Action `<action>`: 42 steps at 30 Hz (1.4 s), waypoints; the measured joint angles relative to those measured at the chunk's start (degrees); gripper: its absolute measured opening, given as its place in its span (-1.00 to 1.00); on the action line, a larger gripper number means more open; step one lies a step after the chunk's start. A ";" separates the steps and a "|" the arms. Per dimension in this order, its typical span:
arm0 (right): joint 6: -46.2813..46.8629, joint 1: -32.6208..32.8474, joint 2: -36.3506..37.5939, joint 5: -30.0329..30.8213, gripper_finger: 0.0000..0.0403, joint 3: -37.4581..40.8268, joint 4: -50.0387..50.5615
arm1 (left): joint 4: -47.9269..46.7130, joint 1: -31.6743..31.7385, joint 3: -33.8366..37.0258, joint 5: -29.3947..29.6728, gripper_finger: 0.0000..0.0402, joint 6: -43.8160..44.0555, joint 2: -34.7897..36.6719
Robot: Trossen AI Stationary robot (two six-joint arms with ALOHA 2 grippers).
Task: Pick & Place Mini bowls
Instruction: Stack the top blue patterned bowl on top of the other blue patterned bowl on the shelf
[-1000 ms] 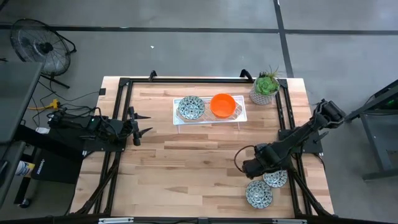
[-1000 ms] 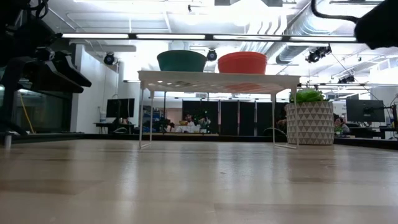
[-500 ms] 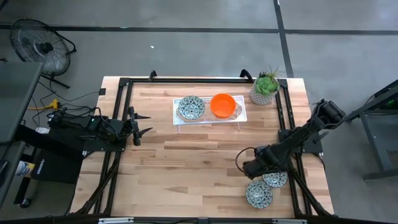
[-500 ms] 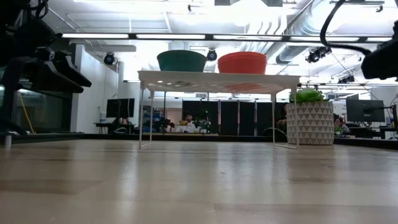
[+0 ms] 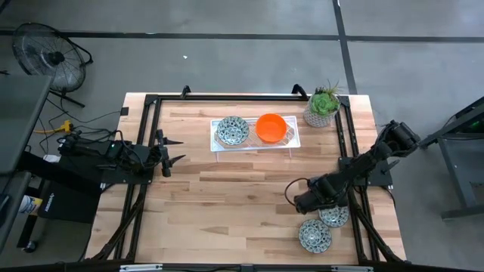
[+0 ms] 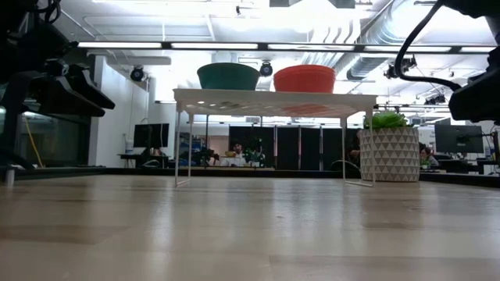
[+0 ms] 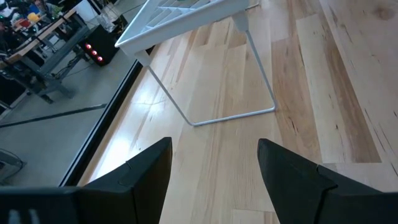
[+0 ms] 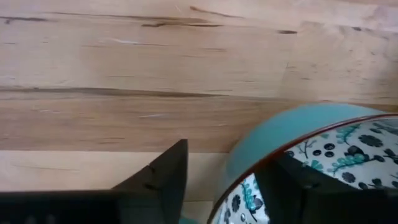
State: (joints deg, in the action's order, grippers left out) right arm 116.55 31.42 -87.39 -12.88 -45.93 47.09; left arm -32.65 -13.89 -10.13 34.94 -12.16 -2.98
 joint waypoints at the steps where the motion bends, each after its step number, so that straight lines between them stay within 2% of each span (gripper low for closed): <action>1: -0.43 -0.06 0.00 0.00 -0.22 0.00 0.09 | -0.01 -0.01 0.01 0.00 0.16 0.00 0.01; 6: -2.87 -0.85 0.00 -0.11 -0.59 -0.03 0.51 | 0.00 -0.02 0.00 0.00 0.16 0.00 0.02; 9: -5.58 -1.54 0.08 -2.16 -0.84 -0.29 1.04 | 0.00 -0.02 0.00 0.00 0.16 0.00 0.00; 11: -6.97 -1.87 0.29 -2.88 -0.94 -0.26 1.48 | -0.02 0.00 0.00 0.02 0.16 0.00 0.00; 16: -10.73 -2.27 0.18 -3.05 -0.96 -0.82 2.57 | 0.00 -0.01 0.00 0.00 0.16 0.00 0.01; 21: -15.90 -2.34 -0.04 3.11 -0.98 -5.23 9.39 | 0.00 -0.01 0.01 0.02 0.16 0.00 0.02; 26: -17.45 -2.89 0.70 4.89 -0.98 -9.78 14.59 | -0.02 -0.02 0.02 0.04 0.16 0.00 0.00; 33: -23.14 -5.34 0.80 9.19 -0.98 -19.45 26.01 | 0.00 -0.02 0.02 0.04 0.16 0.00 0.02; 42: -36.33 -9.36 0.74 18.08 -0.99 -33.64 30.82 | -0.02 -0.02 0.00 0.04 0.16 0.00 0.02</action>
State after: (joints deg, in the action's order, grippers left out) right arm 80.22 22.06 -86.66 5.19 -79.57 77.91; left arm -32.67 -13.91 -10.13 34.98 -12.16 -2.96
